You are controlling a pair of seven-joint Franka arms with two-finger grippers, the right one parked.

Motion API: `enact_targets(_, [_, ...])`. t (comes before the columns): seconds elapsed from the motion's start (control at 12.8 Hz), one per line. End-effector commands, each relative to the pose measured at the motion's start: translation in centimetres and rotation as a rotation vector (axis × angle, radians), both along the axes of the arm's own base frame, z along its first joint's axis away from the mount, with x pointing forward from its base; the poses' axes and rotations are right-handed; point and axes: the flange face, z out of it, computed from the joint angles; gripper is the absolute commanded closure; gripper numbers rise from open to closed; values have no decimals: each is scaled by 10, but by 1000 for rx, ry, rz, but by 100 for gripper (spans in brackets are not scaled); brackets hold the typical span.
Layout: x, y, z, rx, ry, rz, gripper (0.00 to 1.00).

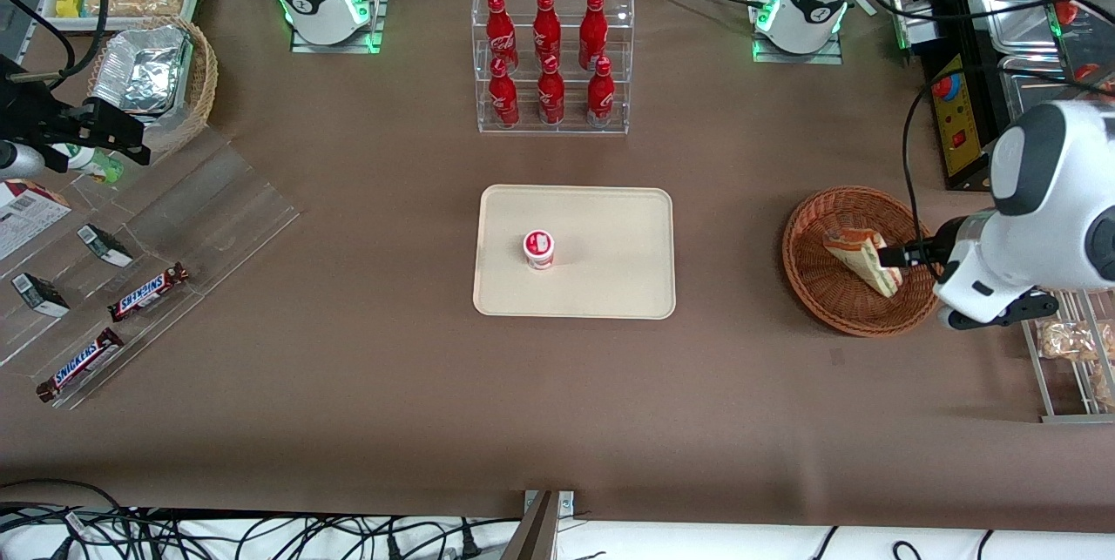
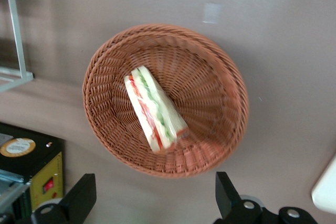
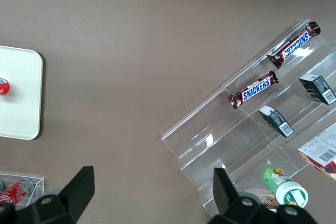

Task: Place sandwich from basket to tray
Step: 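Lower the open left gripper over the sandwich in the wicker basket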

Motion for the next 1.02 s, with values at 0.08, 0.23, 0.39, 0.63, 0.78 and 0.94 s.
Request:
enact_targets(0.08, [-7,20,-42,91,-70,267,0])
enact_targets(0.23, [-18,25,-73,104,-64,326,0])
enact_targets(0.39, [-25,24,-92,115,-88,387,0])
enact_targets(0.63, [-42,21,-124,129,-108,445,0])
enact_targets(0.78, [-54,19,-140,158,-109,405,0])
enact_targets(0.94, [-60,19,-148,167,-98,401,0])
